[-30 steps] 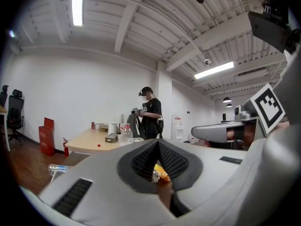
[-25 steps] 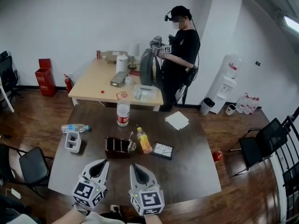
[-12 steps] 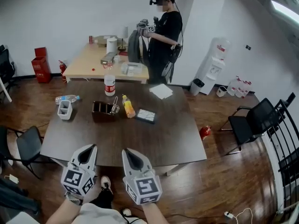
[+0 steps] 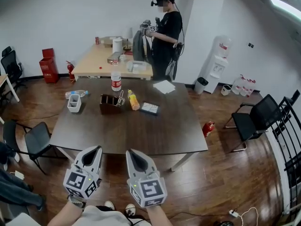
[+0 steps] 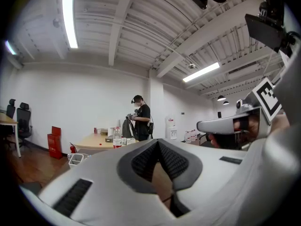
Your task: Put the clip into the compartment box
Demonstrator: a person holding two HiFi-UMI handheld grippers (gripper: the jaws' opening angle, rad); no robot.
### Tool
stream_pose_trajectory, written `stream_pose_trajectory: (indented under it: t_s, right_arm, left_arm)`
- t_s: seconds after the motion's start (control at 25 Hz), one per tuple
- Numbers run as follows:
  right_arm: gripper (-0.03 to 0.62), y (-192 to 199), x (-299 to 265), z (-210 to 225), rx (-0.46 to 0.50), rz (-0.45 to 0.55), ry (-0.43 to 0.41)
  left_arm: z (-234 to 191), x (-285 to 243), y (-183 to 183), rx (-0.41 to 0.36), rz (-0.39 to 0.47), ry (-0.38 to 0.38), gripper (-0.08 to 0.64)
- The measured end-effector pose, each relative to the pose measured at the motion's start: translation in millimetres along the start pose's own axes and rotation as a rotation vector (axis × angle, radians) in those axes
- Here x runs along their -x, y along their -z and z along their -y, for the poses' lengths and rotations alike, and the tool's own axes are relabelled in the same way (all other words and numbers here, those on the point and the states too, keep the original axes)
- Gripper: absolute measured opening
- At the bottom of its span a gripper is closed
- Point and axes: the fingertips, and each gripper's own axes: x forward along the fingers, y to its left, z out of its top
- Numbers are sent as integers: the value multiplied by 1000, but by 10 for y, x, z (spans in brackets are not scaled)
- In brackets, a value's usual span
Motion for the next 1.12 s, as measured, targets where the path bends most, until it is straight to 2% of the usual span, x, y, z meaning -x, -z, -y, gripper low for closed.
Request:
stream_pose_trajectory:
  t_s: [0.2,0.4,0.64,1.12]
  right_arm:
    - [-12,-62,-40,-176,17,9,5]
    - [-12,-125,-141,-352,30,18,-3]
    - [-14,-118,-239,-575,52,22,-15]
    - [-14,-115,-253,-560,53,28,20]
  left_arm:
    - [-15,139,-93,-29,25,54,-5]
    - [-155,205,-219,-34,55,60,-5]
    - [-286,287,-204,-32,50,63,-5]
    - [-319,258,-117,-12,44,84,-5]
